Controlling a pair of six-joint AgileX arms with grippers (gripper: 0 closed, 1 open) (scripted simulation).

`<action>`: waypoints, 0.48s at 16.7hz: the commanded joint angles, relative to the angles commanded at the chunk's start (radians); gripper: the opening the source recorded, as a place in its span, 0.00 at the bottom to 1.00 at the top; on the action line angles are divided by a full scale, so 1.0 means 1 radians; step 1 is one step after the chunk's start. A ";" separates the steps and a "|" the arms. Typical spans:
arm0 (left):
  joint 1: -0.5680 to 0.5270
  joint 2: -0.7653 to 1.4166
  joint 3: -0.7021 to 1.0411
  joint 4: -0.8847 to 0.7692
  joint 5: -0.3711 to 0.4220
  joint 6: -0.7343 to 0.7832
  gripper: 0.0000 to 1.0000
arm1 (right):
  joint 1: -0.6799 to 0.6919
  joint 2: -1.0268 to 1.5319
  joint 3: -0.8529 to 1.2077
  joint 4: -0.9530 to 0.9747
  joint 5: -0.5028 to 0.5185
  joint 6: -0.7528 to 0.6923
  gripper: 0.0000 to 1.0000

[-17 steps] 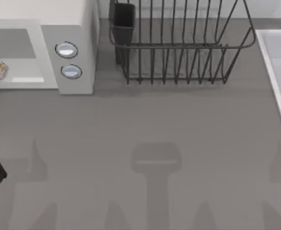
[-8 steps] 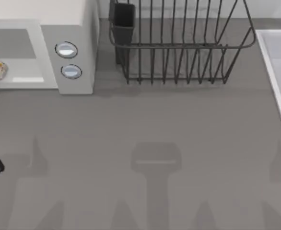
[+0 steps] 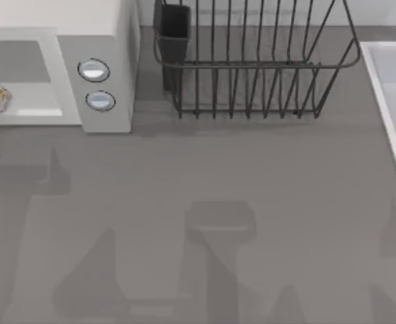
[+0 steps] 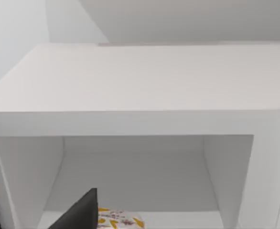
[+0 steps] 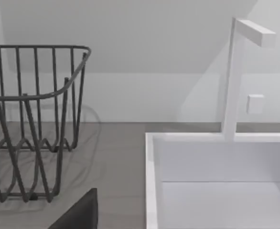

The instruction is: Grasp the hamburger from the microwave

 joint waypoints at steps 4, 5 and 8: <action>0.037 0.469 0.162 0.226 0.043 0.017 1.00 | 0.000 0.000 0.000 0.000 0.000 0.000 1.00; 0.046 0.589 0.202 0.282 0.053 0.021 1.00 | 0.000 0.000 0.000 0.000 0.000 0.000 1.00; 0.073 0.935 0.318 0.445 0.084 0.033 1.00 | 0.000 0.000 0.000 0.000 0.000 0.000 1.00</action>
